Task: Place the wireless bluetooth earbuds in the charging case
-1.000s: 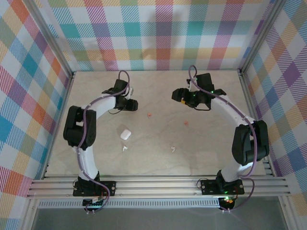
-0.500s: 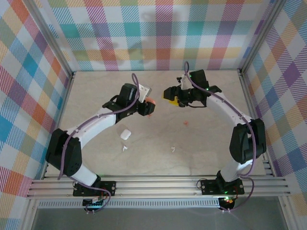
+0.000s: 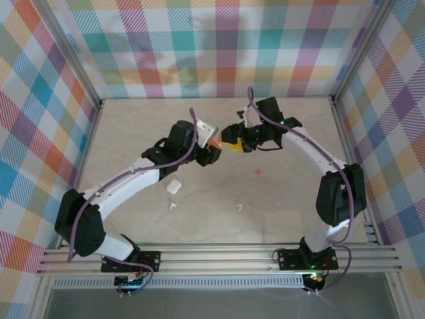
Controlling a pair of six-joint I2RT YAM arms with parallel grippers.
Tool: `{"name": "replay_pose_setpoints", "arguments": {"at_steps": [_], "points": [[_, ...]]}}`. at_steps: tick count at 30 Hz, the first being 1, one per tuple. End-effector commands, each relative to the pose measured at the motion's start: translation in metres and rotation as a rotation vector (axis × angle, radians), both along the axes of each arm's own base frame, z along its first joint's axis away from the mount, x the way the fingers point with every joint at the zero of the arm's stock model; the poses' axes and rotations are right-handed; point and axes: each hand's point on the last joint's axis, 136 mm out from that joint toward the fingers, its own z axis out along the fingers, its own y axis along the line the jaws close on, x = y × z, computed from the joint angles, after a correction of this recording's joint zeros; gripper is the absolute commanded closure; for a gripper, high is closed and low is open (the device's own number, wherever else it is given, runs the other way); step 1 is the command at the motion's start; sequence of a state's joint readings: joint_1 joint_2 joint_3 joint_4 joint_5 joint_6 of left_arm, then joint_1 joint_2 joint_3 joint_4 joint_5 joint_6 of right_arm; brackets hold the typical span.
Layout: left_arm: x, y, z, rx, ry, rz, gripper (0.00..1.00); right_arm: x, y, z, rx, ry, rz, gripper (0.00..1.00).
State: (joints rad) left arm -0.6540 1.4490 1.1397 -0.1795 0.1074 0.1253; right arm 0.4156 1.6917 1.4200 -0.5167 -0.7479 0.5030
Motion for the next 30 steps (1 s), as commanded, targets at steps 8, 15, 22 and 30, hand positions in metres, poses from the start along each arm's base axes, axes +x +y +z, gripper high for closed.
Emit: {"name": "replay_pose_setpoints", "arguments": {"at_steps": [8,15,22,30], "points": [[-0.006,-0.016,0.035,-0.035,-0.081,-0.044,0.69,-0.018,0.016,0.020,0.055,-0.041,0.108,0.31],[-0.008,-0.020,0.038,-0.028,-0.086,-0.064,0.68,-0.022,0.021,0.025,0.077,-0.027,0.143,0.54],[-0.004,-0.017,0.038,-0.023,-0.099,-0.040,0.65,-0.024,0.020,0.036,0.089,-0.089,0.154,0.82],[-0.010,-0.014,0.048,-0.041,-0.123,-0.049,0.36,-0.030,0.019,0.056,0.143,-0.273,0.219,0.90]]}}
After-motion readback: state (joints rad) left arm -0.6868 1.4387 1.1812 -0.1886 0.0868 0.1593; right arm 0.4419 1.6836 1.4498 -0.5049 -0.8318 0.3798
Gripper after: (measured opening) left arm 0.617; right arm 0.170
